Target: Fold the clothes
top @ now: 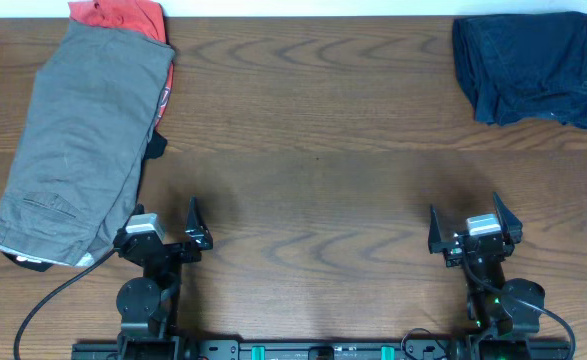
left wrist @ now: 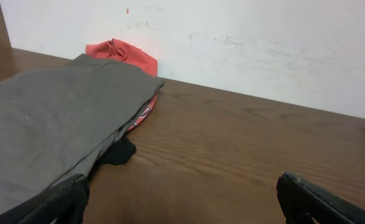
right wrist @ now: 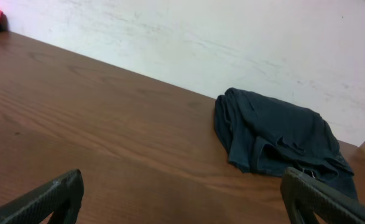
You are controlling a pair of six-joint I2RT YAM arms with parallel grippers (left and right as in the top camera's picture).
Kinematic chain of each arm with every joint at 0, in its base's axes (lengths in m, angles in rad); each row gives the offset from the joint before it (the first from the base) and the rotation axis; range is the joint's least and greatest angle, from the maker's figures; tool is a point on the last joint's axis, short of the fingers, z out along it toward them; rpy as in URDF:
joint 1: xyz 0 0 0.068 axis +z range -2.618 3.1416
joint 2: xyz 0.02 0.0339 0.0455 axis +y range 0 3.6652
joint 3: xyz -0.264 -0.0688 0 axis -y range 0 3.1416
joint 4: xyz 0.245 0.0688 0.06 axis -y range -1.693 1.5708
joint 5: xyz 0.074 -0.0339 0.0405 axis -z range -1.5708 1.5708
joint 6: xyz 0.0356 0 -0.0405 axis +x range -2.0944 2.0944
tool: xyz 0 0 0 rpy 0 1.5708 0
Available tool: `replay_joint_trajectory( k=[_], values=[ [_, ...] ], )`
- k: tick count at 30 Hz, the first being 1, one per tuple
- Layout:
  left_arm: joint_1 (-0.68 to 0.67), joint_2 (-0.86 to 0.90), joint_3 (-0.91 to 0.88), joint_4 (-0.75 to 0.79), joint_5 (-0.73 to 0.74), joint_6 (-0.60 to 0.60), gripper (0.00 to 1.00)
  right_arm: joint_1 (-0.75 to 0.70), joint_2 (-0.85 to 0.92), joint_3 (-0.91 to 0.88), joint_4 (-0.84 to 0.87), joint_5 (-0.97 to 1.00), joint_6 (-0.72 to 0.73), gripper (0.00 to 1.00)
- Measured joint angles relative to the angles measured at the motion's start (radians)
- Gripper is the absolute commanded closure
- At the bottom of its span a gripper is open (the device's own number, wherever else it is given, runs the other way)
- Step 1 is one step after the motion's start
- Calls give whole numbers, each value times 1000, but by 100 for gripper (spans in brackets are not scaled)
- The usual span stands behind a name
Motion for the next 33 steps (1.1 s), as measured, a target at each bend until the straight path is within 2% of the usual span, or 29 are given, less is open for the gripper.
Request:
replay_joint_trajectory(
  k=[33],
  values=[
    [0,0,0,0,0,0,2,0,0,0,-3,89,-17,1]
  ],
)
